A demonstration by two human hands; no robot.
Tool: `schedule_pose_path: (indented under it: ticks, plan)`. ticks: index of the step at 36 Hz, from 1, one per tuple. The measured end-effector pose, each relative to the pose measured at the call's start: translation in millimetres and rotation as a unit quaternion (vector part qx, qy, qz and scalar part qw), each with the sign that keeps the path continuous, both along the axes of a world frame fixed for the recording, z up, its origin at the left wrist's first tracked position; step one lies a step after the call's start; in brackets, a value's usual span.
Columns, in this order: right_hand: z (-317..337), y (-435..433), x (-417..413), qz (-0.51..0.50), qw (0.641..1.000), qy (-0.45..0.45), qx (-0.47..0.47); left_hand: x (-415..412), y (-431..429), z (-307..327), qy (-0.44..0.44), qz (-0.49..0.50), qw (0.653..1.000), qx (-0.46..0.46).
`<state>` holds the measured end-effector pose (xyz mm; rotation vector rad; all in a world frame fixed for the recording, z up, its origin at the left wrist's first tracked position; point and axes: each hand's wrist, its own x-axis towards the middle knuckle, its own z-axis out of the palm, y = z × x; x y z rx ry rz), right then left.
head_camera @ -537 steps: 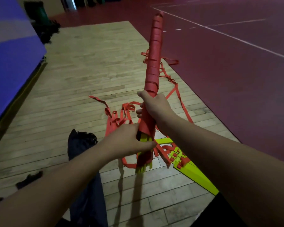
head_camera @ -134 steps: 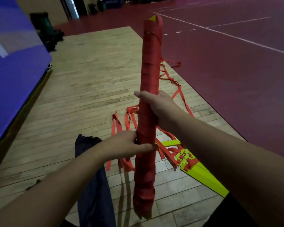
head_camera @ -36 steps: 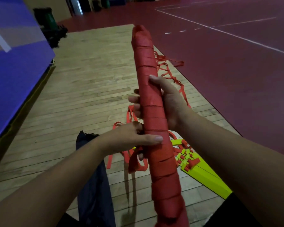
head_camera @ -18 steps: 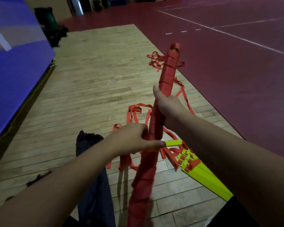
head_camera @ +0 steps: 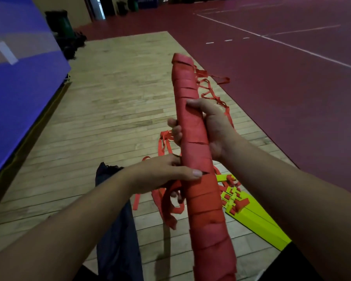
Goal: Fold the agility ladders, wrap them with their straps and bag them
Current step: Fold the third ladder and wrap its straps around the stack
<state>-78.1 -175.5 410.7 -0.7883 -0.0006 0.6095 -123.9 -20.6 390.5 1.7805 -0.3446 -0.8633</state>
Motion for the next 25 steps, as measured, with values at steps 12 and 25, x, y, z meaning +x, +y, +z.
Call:
schedule_pose_path:
  ticks: [12,25]
  plan:
    - [0,-1,-2,-0.105,0.968,-0.058,-0.222,5,19,8,-0.043,-0.044,0.995,0.079]
    - [-10,1,6,-0.238,0.927,-0.032,-0.289,3,-10,-21,-0.230,0.054,0.944,0.231]
